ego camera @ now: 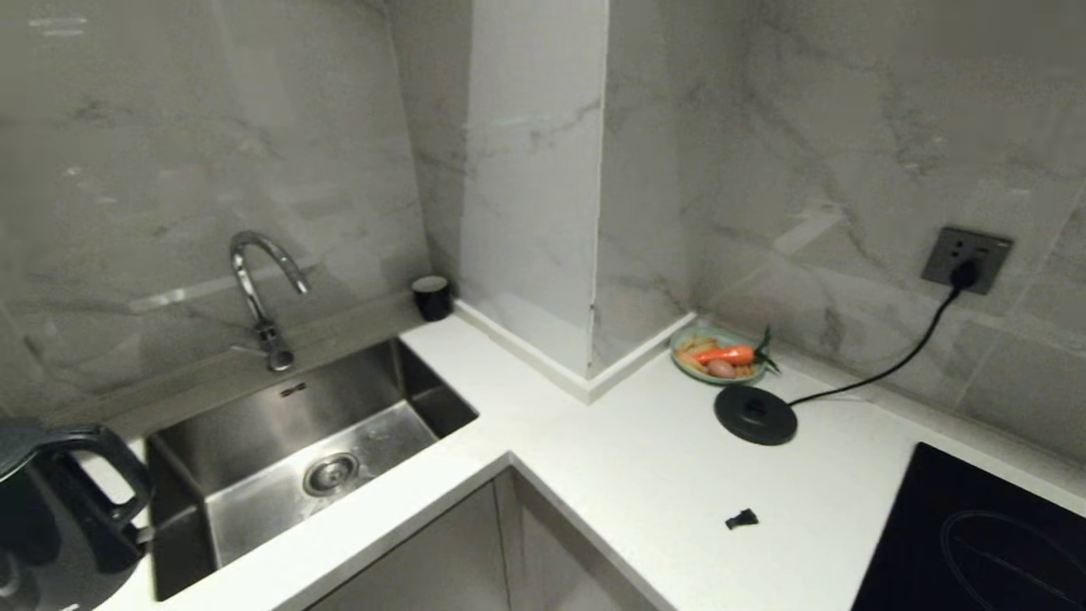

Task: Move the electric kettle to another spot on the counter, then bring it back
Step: Grab the kettle

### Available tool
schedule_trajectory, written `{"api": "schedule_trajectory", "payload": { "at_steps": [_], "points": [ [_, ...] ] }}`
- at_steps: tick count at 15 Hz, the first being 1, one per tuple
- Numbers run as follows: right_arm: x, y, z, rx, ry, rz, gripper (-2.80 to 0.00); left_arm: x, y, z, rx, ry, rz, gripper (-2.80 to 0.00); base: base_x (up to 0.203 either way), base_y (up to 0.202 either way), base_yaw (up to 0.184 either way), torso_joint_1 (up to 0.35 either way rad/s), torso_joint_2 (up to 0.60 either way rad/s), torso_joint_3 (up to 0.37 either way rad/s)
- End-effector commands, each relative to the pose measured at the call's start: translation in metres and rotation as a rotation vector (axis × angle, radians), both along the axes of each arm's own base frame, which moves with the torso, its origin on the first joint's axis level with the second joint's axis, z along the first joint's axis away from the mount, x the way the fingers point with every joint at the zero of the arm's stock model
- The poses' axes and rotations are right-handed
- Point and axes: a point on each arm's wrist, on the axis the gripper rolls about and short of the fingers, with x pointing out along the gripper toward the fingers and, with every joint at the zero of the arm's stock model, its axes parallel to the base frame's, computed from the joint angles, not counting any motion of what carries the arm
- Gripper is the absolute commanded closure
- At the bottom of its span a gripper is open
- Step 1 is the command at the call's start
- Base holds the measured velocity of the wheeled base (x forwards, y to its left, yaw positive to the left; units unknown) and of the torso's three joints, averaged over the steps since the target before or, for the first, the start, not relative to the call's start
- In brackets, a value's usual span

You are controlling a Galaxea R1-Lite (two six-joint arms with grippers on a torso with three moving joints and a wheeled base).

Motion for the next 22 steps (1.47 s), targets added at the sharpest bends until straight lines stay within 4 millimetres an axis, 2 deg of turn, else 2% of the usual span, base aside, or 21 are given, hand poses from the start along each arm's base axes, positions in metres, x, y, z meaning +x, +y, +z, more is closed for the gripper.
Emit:
{"api": "schedule_trajectory", "payload": {
  "at_steps": [1,4,20,22],
  "points": [
    [0.0001,0.0,0.0001,0.0,0.001,0.0,0.0,0.0001,0.0,-0.0001,-0.001,0.002,0.001,0.0,0.0,-0.01,0.175,0.001,0.01,0.004],
    [0.0001,0.0,0.0001,0.0,0.001,0.0,0.0,0.0001,0.0,-0.0001,-0.001,0.002,0.001,0.0,-0.003,-0.005,0.124,-0.001,0.01,0.006],
    [0.0001,0.0,0.0001,0.0,0.001,0.0,0.0,0.0001,0.0,0.0001,-0.001,0.001,0.001,0.0,0.0,0.0,0.0,0.0,0.0,0.0],
    [0.0001,0.0,0.0001,0.0,0.001,0.0,0.0,0.0001,0.0,0.0001,-0.001,0.001,0.001,0.0,0.113,0.0,-0.004,-0.011,-0.01,0.009]
  ]
}}
